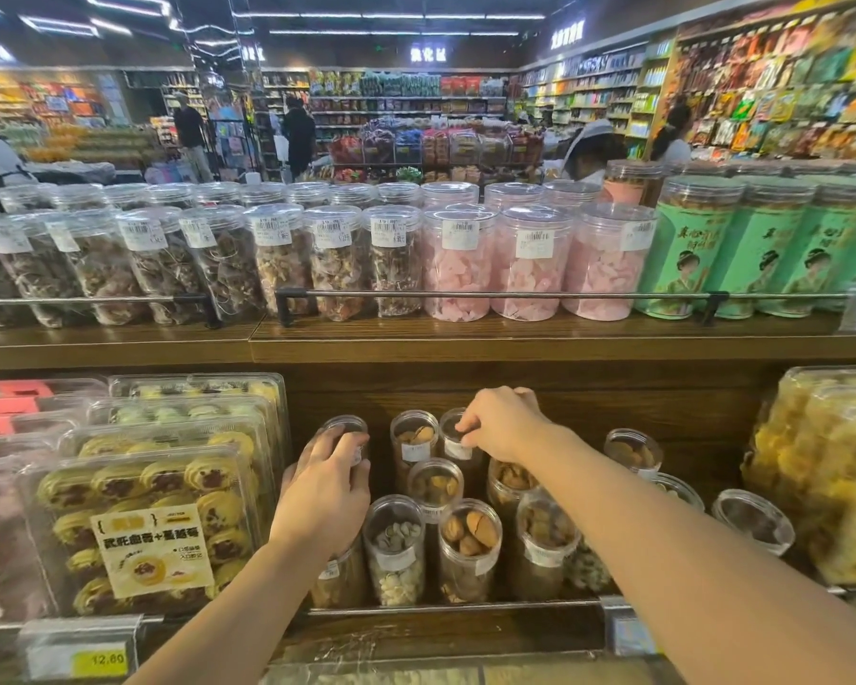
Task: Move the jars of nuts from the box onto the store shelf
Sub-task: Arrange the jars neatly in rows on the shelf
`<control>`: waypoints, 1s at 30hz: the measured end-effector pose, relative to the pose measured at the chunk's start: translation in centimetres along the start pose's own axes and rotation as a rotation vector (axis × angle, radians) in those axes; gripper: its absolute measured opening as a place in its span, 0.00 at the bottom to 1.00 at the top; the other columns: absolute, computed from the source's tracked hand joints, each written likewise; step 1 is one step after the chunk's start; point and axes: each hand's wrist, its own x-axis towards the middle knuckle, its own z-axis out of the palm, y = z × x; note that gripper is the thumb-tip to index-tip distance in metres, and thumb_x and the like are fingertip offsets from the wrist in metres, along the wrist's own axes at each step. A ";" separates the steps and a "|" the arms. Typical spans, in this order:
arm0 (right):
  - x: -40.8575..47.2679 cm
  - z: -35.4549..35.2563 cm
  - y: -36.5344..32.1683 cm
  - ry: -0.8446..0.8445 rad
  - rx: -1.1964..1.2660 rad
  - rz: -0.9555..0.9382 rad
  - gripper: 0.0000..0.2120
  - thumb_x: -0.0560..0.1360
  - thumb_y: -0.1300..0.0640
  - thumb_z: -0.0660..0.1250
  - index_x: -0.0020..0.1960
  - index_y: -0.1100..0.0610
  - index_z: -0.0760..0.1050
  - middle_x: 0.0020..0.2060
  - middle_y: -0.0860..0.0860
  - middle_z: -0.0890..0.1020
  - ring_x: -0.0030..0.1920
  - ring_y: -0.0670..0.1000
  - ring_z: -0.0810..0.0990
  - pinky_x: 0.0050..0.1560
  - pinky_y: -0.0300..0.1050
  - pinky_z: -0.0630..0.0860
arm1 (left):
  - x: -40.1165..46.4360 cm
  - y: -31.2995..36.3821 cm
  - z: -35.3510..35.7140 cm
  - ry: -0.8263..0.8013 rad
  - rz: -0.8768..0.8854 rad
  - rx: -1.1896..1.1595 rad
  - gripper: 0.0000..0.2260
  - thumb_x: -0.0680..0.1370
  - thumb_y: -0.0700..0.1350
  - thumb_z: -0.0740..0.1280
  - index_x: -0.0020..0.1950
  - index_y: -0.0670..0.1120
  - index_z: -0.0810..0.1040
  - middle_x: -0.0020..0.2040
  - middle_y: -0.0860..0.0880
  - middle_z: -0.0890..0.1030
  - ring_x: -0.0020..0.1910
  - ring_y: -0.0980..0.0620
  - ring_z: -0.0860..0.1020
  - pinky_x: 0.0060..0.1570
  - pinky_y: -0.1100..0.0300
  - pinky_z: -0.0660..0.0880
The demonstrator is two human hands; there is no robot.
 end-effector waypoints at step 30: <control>-0.7 -3.5 9.9 -0.226 0.127 -0.011 0.26 0.73 0.53 0.78 0.69 0.51 0.78 0.65 0.50 0.80 0.64 0.54 0.78 0.67 0.54 0.74 | 0.6 -0.8 0.3 -0.012 0.040 0.029 0.17 0.84 0.50 0.60 0.74 0.57 0.69 0.77 0.52 0.67 0.78 0.48 0.62 0.76 0.44 0.62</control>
